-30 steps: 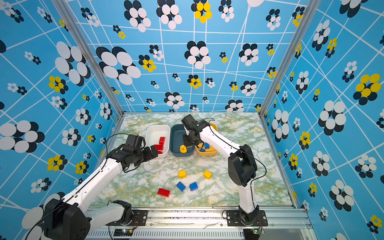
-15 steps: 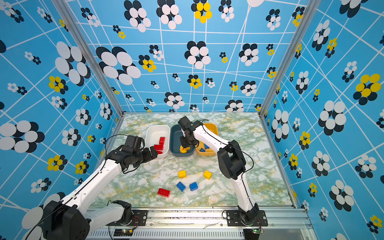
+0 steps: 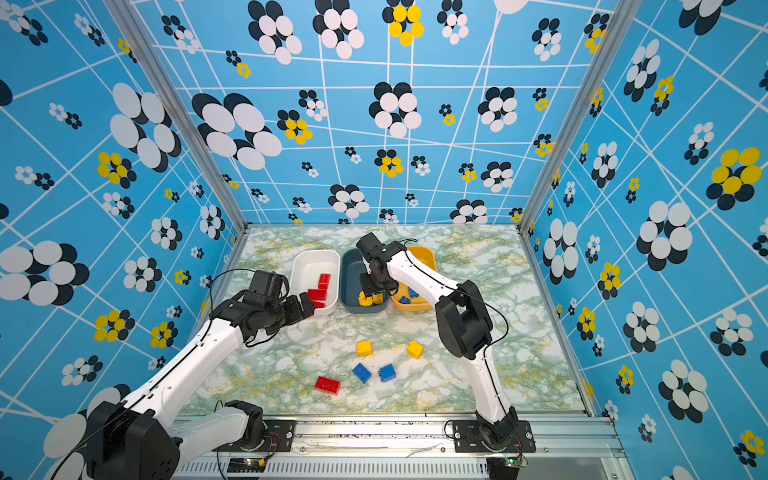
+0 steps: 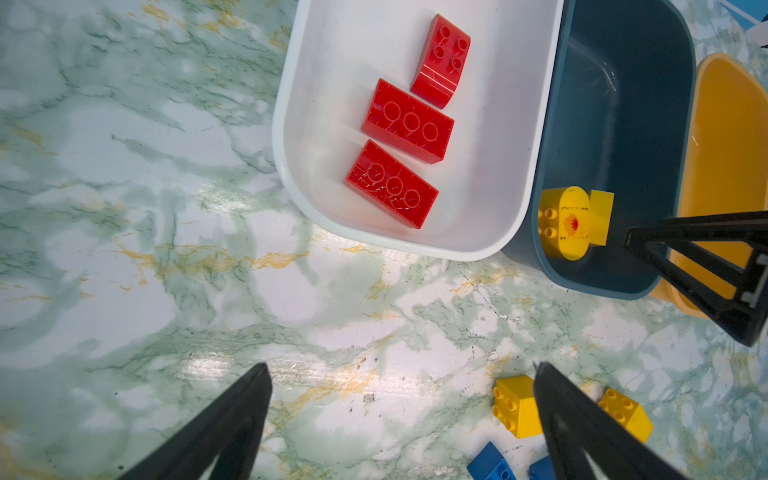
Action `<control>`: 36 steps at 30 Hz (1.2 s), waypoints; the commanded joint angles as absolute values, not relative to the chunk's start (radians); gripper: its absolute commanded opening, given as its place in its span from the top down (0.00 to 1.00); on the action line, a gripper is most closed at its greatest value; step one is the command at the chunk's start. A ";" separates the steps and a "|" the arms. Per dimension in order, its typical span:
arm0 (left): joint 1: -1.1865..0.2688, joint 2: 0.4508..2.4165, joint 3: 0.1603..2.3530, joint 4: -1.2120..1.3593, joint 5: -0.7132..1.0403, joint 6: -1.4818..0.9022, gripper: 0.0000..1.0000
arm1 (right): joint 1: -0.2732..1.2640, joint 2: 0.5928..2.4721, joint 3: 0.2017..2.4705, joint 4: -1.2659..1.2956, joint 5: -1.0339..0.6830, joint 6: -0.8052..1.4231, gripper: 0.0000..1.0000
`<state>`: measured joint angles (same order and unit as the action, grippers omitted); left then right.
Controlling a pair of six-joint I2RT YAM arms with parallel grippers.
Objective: Sort the legos into containers by color
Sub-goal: 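Carry the yellow brick over the teal bin with the right gripper, then open the right gripper to drop the yellow brick into the teal bin, then move the right gripper back and lower it onto another yellow brick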
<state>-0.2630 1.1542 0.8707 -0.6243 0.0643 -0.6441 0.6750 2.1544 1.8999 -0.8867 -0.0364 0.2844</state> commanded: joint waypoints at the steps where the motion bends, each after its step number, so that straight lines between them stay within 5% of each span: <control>1: -0.259 1.140 0.860 -0.644 0.070 -0.646 0.00 | 0.677 2.066 1.854 -0.908 -0.049 0.308 0.43; 21: -0.288 1.216 0.925 -0.627 0.084 -0.618 0.01 | 0.678 1.623 1.225 -0.782 -0.043 0.691 0.29; 36: -0.293 1.241 0.941 -0.625 0.104 -0.593 0.01 | 0.676 1.548 1.024 -0.771 -0.013 0.987 0.14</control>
